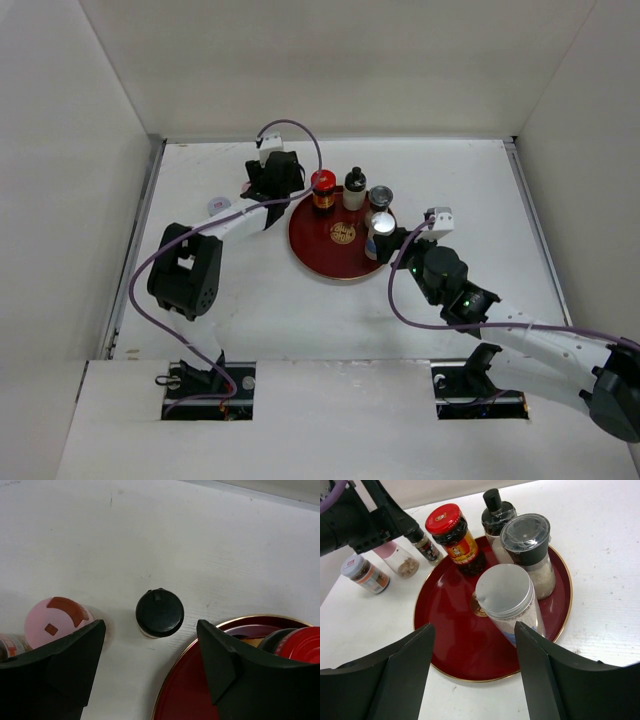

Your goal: Organize the condiment bottles

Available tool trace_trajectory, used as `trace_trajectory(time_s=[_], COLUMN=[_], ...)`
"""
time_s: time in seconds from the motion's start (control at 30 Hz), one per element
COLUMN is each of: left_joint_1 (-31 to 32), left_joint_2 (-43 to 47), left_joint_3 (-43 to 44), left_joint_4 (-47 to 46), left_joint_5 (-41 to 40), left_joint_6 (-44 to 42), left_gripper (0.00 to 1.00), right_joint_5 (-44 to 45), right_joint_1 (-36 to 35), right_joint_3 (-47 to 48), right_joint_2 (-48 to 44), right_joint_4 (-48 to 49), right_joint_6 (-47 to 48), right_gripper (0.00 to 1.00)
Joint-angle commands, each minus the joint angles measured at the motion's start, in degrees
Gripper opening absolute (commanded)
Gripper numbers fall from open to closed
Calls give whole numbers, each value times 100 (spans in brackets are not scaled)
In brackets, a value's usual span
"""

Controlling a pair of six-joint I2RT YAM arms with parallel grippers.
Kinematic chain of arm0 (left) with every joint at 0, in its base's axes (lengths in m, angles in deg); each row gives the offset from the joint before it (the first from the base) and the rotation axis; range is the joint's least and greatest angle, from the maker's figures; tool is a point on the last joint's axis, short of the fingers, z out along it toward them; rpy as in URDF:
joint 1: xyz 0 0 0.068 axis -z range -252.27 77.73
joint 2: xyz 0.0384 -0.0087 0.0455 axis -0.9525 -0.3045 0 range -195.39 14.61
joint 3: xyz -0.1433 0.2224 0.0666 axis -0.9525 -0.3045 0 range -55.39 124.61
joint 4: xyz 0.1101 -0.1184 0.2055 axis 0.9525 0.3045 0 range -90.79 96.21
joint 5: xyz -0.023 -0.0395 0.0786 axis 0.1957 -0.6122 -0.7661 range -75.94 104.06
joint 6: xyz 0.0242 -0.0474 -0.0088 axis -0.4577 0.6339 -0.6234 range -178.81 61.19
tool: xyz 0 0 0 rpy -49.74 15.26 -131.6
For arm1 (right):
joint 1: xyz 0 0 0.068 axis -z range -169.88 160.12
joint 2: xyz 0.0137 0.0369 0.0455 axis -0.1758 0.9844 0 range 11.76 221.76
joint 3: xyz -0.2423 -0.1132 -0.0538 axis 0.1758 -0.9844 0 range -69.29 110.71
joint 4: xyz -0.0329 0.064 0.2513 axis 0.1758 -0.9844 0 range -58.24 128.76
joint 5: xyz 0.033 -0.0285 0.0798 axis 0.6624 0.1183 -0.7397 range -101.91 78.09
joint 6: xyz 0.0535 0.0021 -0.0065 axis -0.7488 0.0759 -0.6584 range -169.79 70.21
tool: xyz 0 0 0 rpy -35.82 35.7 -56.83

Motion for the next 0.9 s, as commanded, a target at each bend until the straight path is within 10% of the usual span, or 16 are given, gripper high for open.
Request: trace_trajectory(time_s=[0.0,0.53,0.87], left_joint_1=[-54,-63,-19], left_joint_2=[-33,-614,-220], left_joint_3=[506,743,533], left_joint_4=[-52,-17,-52], left_joint_5=[122,-133,-150], left_joint_6=[15,-29,-29], left_gripper=[69,55,27], right_joint_5=[-57,-74,-65], right_joint_1=[36,36,36], right_joint_3=[18,18,1], right_joint_2=[-54,25,-10], right_joint_4=[351,395,395], right_joint_6=[-25,-25,-25], right_gripper=[72,74,75])
